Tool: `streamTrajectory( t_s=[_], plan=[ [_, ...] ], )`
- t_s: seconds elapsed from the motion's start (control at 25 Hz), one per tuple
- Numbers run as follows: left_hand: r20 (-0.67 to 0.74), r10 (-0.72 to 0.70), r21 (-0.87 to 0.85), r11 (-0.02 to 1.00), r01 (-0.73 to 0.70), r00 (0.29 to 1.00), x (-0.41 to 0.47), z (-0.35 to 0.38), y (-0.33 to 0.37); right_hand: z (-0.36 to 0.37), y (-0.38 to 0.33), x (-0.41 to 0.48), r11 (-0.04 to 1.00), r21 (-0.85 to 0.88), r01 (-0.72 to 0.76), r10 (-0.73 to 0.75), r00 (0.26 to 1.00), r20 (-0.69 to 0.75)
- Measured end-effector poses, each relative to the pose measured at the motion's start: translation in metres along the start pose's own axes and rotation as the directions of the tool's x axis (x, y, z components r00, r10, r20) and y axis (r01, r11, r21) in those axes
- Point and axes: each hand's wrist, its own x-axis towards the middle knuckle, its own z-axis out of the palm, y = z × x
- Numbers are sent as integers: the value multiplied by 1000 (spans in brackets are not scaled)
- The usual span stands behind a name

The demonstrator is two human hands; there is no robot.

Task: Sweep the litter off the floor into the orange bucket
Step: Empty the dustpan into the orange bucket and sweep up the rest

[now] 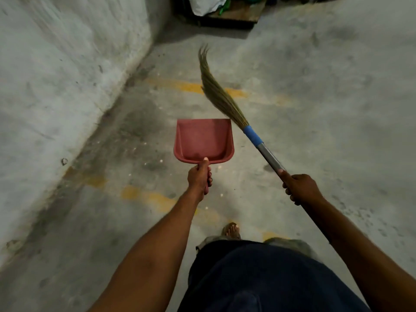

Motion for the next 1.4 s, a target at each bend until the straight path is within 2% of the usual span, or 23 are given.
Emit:
streamTrajectory(
  t_s=[0.36, 0.72, 1.08, 1.24, 1.4],
  plan=[
    [51, 22, 1, 1000, -22, 998, 110, 167, 115, -97, -75, 169, 999, 42, -21, 23, 998, -55],
    [10, 28, -47, 999, -28, 1000, 194, 397, 216, -264, -146, 364, 1000, -6, -1, 1, 1000, -15],
    [12, 59, 19, 998, -59, 998, 304, 567, 332, -373, -228, 538, 999, 34, 1, 0, 999, -39],
    [44, 40, 15, 999, -40, 998, 370, 648, 381, -410, -272, 622, 998, 60, -33, 37, 997, -69],
    [124, 25, 111, 993, -39, 992, 421, 723, 436, -458, -311, 693, 994, 93, -60, 69, 993, -99]
  ],
)
